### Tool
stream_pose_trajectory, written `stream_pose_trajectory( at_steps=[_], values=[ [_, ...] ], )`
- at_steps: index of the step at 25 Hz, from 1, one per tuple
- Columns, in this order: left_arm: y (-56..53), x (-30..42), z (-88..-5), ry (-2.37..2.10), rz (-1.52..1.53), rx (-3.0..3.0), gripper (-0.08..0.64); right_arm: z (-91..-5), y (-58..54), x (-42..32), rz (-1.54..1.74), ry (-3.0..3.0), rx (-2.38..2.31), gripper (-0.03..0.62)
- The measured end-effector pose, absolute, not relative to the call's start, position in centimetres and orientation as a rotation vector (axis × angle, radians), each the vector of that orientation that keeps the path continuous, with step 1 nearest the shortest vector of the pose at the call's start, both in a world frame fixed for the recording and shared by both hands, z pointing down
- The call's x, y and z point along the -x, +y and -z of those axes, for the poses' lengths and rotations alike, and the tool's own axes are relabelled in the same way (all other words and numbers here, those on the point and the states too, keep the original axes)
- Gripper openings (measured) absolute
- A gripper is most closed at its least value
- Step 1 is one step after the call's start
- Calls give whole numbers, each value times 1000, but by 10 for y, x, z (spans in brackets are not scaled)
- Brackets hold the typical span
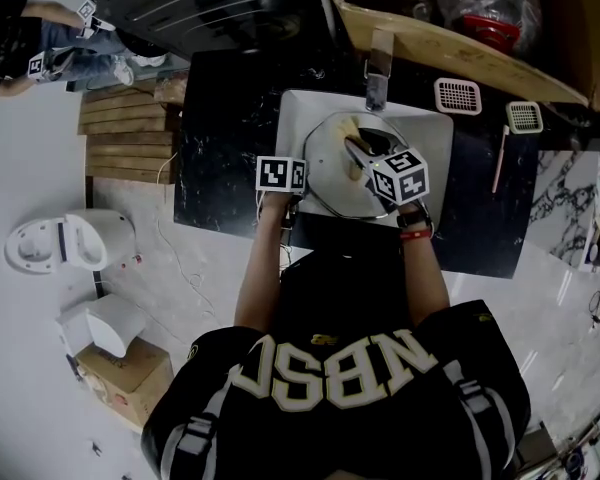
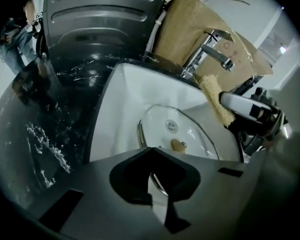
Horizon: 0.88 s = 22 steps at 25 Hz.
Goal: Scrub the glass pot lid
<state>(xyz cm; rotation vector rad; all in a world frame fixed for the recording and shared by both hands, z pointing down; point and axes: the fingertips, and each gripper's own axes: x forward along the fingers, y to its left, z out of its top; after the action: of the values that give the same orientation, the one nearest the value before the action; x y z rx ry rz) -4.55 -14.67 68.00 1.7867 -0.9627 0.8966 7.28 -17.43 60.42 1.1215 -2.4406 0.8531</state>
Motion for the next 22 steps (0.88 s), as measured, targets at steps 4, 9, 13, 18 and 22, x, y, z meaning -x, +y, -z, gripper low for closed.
stream_pose_trajectory(
  at_steps=[4, 9, 13, 18, 22],
  values=[
    [-147, 40, -671, -938, -832, -1810, 12, -608, -173, -74, -870, -2436, -1124, 141],
    [-145, 40, -670, -927, -801, -1812, 12, -613, -171, -74, -891, -2435, -1120, 141],
    [-146, 40, -669, -924, -794, -1811, 11, -622, -170, -69, -898, -2422, -1093, 141],
    [-145, 40, -669, -916, -792, -1807, 12, -649, -177, -45, -788, -2366, -988, 140],
    [-142, 41, -673, -916, -817, -1788, 11, -674, -189, -18, -659, -2321, -892, 141]
  ],
)
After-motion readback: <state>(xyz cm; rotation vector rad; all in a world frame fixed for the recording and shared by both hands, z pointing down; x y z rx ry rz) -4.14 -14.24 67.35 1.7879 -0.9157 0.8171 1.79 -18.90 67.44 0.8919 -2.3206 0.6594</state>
